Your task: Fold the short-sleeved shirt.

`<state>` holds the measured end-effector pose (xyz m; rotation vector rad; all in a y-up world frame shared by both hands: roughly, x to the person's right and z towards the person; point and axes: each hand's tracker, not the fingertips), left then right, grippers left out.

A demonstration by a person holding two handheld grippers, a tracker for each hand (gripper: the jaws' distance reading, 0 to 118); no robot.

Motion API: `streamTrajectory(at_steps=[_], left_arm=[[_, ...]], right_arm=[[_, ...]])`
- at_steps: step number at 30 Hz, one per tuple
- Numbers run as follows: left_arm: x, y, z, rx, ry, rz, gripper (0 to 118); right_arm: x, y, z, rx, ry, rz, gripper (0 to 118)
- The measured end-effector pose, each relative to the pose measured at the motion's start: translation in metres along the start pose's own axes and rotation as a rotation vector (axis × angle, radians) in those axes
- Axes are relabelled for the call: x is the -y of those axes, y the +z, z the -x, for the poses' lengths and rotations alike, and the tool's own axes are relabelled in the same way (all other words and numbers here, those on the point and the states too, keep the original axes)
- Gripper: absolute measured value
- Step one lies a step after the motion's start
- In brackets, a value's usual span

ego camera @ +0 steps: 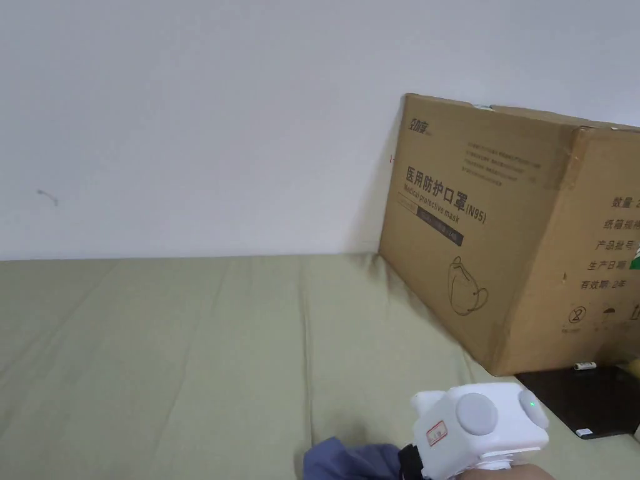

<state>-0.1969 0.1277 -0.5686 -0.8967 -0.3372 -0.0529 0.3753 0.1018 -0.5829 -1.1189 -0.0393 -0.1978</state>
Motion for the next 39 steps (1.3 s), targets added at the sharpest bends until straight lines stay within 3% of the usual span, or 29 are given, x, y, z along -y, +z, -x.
streamTrajectory(at_steps=[3, 5, 12, 16, 22, 24, 29, 32, 33, 34, 35, 36, 37, 38, 39], left_arm=[[-0.002, 0.006, 0.002, -0.027, 0.033, -0.04, 2], [-0.008, 0.011, 0.0, -0.031, 0.038, -0.073, 2], [-0.032, 0.033, -0.013, -0.053, 0.02, -0.223, 2], [-0.019, 0.055, -0.014, 0.024, 0.06, -0.232, 2], [0.057, 0.106, -0.021, 0.104, 0.02, -0.116, 2], [0.086, 0.117, -0.022, 0.117, 0.027, -0.06, 2], [0.145, 0.114, -0.026, 0.122, -0.002, 0.132, 2], [0.162, 0.102, -0.031, 0.108, -0.001, 0.13, 4], [0.165, 0.099, -0.032, 0.1, -0.005, 0.132, 8], [0.166, 0.097, -0.033, 0.07, -0.016, 0.131, 23], [0.167, 0.096, -0.033, 0.018, -0.033, 0.132, 58], [0.167, 0.097, -0.034, 0.018, -0.033, 0.134, 87], [0.165, 0.102, -0.034, 0.017, -0.027, 0.129, 107], [0.162, 0.111, -0.036, 0.011, -0.007, 0.09, 118], [0.157, 0.121, -0.035, 0.032, 0.016, 0.027, 117]], right_arm=[[0.002, 0.034, -0.012, -0.027, -0.12, -0.169, 1], [0.004, 0.054, -0.018, -0.022, -0.15, -0.254, 1], [0.016, 0.097, -0.017, 0.016, -0.119, -0.429, 1], [0.047, 0.123, -0.017, -0.01, -0.124, -0.471, 1], [0.155, 0.168, -0.031, -0.084, -0.161, -0.44, 1], [0.194, 0.176, -0.039, -0.125, -0.167, -0.362, 1], [0.269, 0.153, -0.045, -0.017, -0.126, -0.146, 1], [0.278, 0.117, -0.049, 0.063, -0.098, -0.107, 1], [0.278, 0.11, -0.047, 0.104, -0.093, -0.11, 1], [0.276, 0.105, -0.043, 0.116, -0.08, -0.092, 3], [0.275, 0.106, -0.036, 0.137, -0.058, -0.092, 16], [0.274, 0.11, -0.029, 0.156, -0.024, -0.121, 36], [0.272, 0.116, -0.023, 0.139, 0.014, -0.134, 62], [0.269, 0.124, -0.016, 0.136, 0.051, -0.139, 95], [0.266, 0.135, -0.008, 0.121, 0.082, -0.167, 109]])
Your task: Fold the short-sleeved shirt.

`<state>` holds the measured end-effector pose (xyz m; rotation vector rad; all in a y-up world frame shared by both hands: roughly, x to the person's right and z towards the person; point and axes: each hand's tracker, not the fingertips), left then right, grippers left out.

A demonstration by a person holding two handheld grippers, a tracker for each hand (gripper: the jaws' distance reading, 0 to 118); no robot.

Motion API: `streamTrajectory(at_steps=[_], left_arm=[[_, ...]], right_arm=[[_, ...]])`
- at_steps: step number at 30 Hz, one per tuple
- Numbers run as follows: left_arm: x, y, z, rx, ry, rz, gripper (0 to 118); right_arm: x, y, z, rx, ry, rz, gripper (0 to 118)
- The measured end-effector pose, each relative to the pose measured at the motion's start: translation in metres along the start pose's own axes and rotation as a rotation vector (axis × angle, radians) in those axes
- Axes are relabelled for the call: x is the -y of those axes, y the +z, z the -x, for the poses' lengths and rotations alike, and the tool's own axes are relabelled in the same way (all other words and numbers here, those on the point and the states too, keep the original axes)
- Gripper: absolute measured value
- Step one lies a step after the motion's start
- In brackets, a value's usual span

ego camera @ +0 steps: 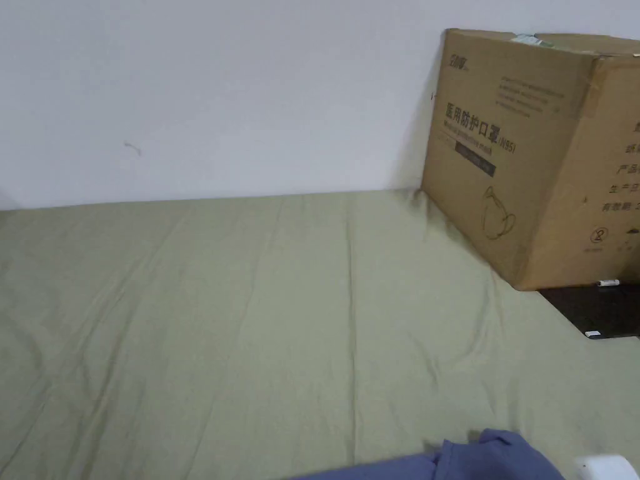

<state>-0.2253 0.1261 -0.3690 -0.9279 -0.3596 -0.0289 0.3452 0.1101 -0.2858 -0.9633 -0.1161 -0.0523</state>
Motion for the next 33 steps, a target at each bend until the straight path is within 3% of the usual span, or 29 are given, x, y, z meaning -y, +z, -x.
streamTrajectory(at_steps=[4, 8, 9, 10, 11, 12, 13, 15, 20, 22, 26, 29, 30, 31, 32, 33], left_arm=[[-0.021, 0.054, -0.04, 0.05, 0.056, -0.254, 117], [-0.031, 0.095, -0.086, 0.076, 0.064, -0.606, 115], [-0.03, 0.102, -0.096, 0.06, 0.048, -0.694, 108], [-0.028, 0.109, -0.107, 0.038, 0.021, -0.802, 93], [-0.026, 0.114, -0.119, -0.013, -0.011, -0.876, 47], [-0.023, 0.111, -0.123, -0.052, -0.032, -0.91, 8], [-0.024, 0.111, -0.13, -0.094, -0.058, -0.923, 1], [-0.022, 0.112, -0.139, -0.167, -0.078, -0.927, 1], [-0.027, 0.128, -0.115, -0.111, -0.005, -0.884, 1], [-0.037, 0.134, -0.077, 0.025, 0.057, -0.764, 1], [-0.051, 0.093, 0.033, 0.384, 0.327, -0.27, 1], [-0.025, 0.043, 0.094, 0.46, 0.532, -0.104, 2], [-0.015, 0.029, 0.111, 0.478, 0.582, -0.058, 9], [-0.006, 0.017, 0.125, 0.484, 0.604, -0.038, 26], [0.003, 0.006, 0.13, 0.5, 0.62, -0.004, 62], [0.009, -0.003, 0.136, 0.517, 0.614, 0.011, 87]], right_arm=[[-0.022, 0.06, 0.038, -0.082, 0.042, -0.244, 113], [-0.023, 0.114, 0.079, -0.168, -0.055, -0.705, 112], [-0.022, 0.122, 0.088, -0.167, -0.068, -0.791, 110], [-0.019, 0.128, 0.097, -0.133, -0.077, -0.87, 102], [-0.016, 0.133, 0.107, -0.091, -0.086, -0.937, 66], [-0.012, 0.136, 0.113, -0.069, -0.097, -0.996, 16], [-0.01, 0.137, 0.118, -0.046, -0.107, -1.04, 0], [-0.004, 0.14, 0.128, 0.043, -0.094, -1.095, 0], [-0.015, 0.145, 0.127, 0.012, 0.022, -0.992, 0], [-0.017, 0.147, 0.12, 0.008, 0.043, -0.967, 0], [-0.015, 0.148, 0.111, -0.022, 0.011, -0.897, 0], [-0.014, 0.142, 0.111, -0.029, -0.011, -0.836, 0], [-0.014, 0.14, 0.112, -0.033, -0.015, -0.821, 0], [-0.013, 0.138, 0.114, -0.036, -0.017, -0.808, 0], [-0.013, 0.136, 0.116, -0.038, -0.018, -0.795, 0], [-0.014, 0.134, 0.118, -0.041, -0.019, -0.782, 0]])
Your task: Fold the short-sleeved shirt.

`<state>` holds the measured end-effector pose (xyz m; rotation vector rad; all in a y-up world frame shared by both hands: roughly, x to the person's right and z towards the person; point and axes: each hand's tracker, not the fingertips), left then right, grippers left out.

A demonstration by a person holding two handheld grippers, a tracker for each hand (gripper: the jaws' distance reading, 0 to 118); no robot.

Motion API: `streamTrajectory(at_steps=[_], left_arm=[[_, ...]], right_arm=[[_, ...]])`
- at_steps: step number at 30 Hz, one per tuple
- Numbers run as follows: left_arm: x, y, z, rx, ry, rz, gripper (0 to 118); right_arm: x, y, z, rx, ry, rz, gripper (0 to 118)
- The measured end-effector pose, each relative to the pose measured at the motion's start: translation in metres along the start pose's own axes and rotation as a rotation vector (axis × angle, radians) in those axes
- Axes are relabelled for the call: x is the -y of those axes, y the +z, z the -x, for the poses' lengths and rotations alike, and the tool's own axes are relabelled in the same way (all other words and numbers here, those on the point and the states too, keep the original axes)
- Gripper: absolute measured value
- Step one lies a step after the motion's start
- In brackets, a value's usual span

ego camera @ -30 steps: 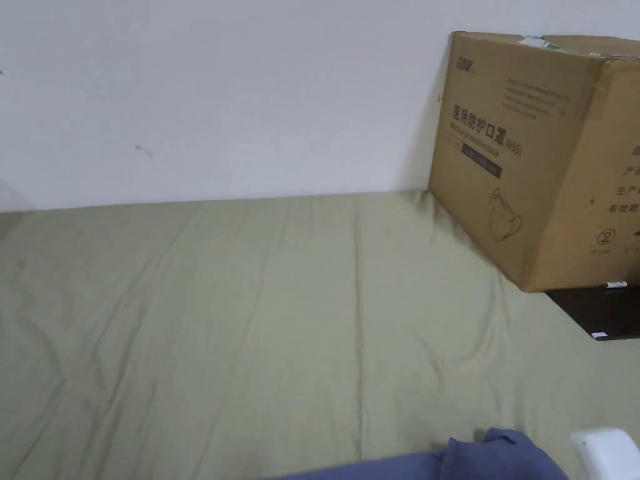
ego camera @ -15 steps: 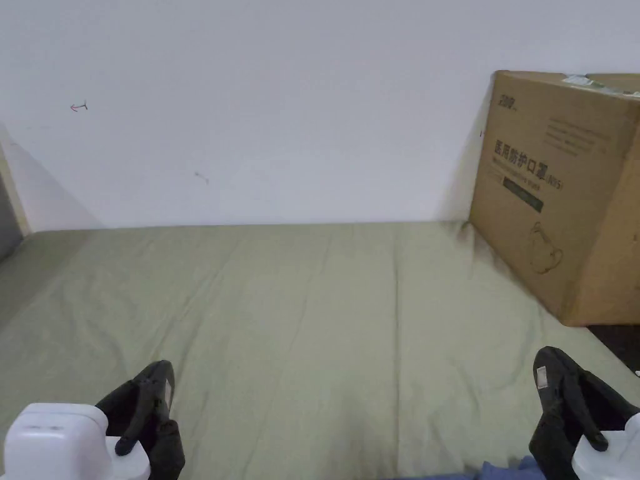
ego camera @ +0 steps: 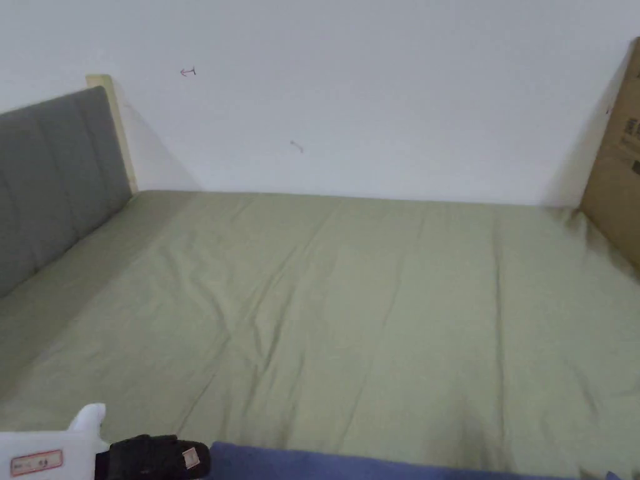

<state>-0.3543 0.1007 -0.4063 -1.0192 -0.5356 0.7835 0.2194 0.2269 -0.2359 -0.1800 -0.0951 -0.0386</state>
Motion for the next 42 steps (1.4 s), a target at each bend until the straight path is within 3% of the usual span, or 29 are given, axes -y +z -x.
streamTrajectory(at_steps=[2, 6, 9, 13, 14, 15, 16, 17, 19, 20, 21, 28, 32, 36, 39, 42], left_arm=[[0.002, -0.009, 0.022, 0.03, -0.007, 0.019, 114], [0.005, -0.027, 0.046, 0.087, 0.028, 0.008, 115], [0.005, -0.041, 0.059, 0.268, 0.109, 0.005, 116], [-0.001, -0.076, 0.057, 0.437, 0.194, 0.153, 114], [-0.001, -0.086, 0.049, 0.45, 0.164, 0.201, 104], [-0.004, -0.093, 0.051, 0.416, 0.105, 0.243, 80], [-0.005, -0.099, 0.042, 0.345, 0.042, 0.271, 80], [-0.006, -0.104, 0.035, 0.209, -0.03, 0.266, 66], [-0.004, -0.123, 0.035, -0.086, -0.127, 0.317, 9], [-0.008, -0.116, 0.032, 0.079, -0.018, 0.286, 9], [-0.011, -0.112, 0.025, 0.051, -0.017, 0.291, 9], [-0.002, -0.055, -0.039, -0.311, -0.363, 0.197, 9], [0.008, -0.043, -0.079, -0.613, -0.546, 0.207, 9], [0.015, -0.06, -0.132, -0.408, -0.475, 0.18, 9], [0.027, -0.105, -0.183, -0.227, -0.443, 0.182, 9], [0.041, -0.171, -0.212, -0.149, -0.419, 0.289, 9]], right_arm=[[0.002, -0.004, 0.005, -0.005, 0.002, 0.034, 0], [0.001, -0.011, 0.016, -0.03, 0.015, 0.079, 0], [-0.002, -0.014, 0.024, -0.047, 0.036, 0.096, 0], [-0.003, -0.019, 0.033, -0.069, 0.058, 0.111, 0], [-0.004, -0.02, 0.035, -0.076, 0.064, 0.116, 0], [-0.005, -0.022, 0.037, -0.083, 0.067, 0.121, 0], [-0.006, -0.023, 0.039, -0.09, 0.068, 0.125, 0], [-0.006, -0.024, 0.041, -0.098, 0.07, 0.13, 0], [-0.006, -0.025, 0.043, -0.104, 0.082, 0.134, 0], [-0.006, -0.025, 0.044, -0.105, 0.092, 0.135, 0], [-0.006, -0.026, 0.045, -0.108, 0.098, 0.139, 0], [-0.009, -0.019, 0.036, -0.132, 0.049, 0.137, 0], [-0.005, -0.013, 0.025, -0.132, 0.016, 0.132, 0], [0.002, -0.006, 0.011, -0.119, -0.026, 0.148, 0], [0.005, 0.003, -0.004, -0.103, -0.066, 0.156, 0], [0.006, 0.011, -0.021, -0.074, -0.087, 0.154, 0]])
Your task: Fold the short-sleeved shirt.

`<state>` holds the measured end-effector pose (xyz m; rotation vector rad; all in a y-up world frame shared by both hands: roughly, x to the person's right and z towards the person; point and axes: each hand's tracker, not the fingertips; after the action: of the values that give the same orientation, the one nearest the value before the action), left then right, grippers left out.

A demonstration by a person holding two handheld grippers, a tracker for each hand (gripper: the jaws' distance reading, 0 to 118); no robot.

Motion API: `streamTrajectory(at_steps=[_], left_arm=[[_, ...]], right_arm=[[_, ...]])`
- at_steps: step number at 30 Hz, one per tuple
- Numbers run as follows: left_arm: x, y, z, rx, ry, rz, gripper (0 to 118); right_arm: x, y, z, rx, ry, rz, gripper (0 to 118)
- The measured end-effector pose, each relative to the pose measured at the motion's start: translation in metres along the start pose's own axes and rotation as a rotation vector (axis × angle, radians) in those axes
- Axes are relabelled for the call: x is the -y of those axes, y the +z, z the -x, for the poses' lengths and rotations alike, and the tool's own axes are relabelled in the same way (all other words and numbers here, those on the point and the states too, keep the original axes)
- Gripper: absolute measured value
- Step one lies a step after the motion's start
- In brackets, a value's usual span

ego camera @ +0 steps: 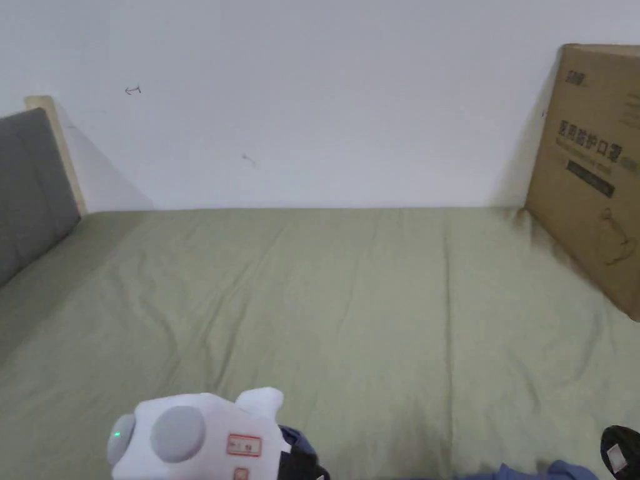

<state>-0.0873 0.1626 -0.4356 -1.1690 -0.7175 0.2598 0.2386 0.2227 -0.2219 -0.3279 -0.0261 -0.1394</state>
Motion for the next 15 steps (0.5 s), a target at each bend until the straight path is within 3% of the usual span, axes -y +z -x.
streamTrajectory(at_steps=[2, 3, 4, 5, 6, 7, 8, 10, 15], left_arm=[[-0.005, -0.042, -0.018, 0.013, -0.007, 0.047, 13], [-0.007, -0.06, -0.023, 0.034, -0.005, 0.077, 30], [-0.008, -0.073, -0.026, 0.047, 0.006, 0.102, 30], [-0.007, -0.083, -0.028, 0.065, 0.018, 0.112, 39], [-0.006, -0.087, -0.03, 0.084, 0.024, 0.112, 62], [-0.005, -0.087, -0.031, 0.093, 0.026, 0.115, 99], [-0.003, -0.081, -0.032, 0.108, 0.02, 0.099, 118], [0.003, -0.048, -0.037, 0.107, 0.007, 0.021, 110], [0.012, 0.007, -0.025, -0.101, -0.051, -0.124, 112]], right_arm=[[0.0, 0.006, -0.012, 0.018, -0.024, -0.005, 0], [0.0, 0.008, -0.017, 0.031, -0.038, -0.004, 0], [0.0, 0.009, -0.022, 0.045, -0.053, -0.001, 0], [0.0, 0.01, -0.026, 0.058, -0.068, 0.002, 0], [0.001, 0.011, -0.03, 0.067, -0.081, 0.005, 0], [0.001, 0.011, -0.034, 0.068, -0.09, 0.007, 0], [0.002, 0.011, -0.038, 0.069, -0.094, 0.009, 0], [0.003, 0.01, -0.042, 0.075, -0.095, 0.012, 0], [0.004, 0.004, -0.043, 0.059, -0.089, 0.02, 0]])
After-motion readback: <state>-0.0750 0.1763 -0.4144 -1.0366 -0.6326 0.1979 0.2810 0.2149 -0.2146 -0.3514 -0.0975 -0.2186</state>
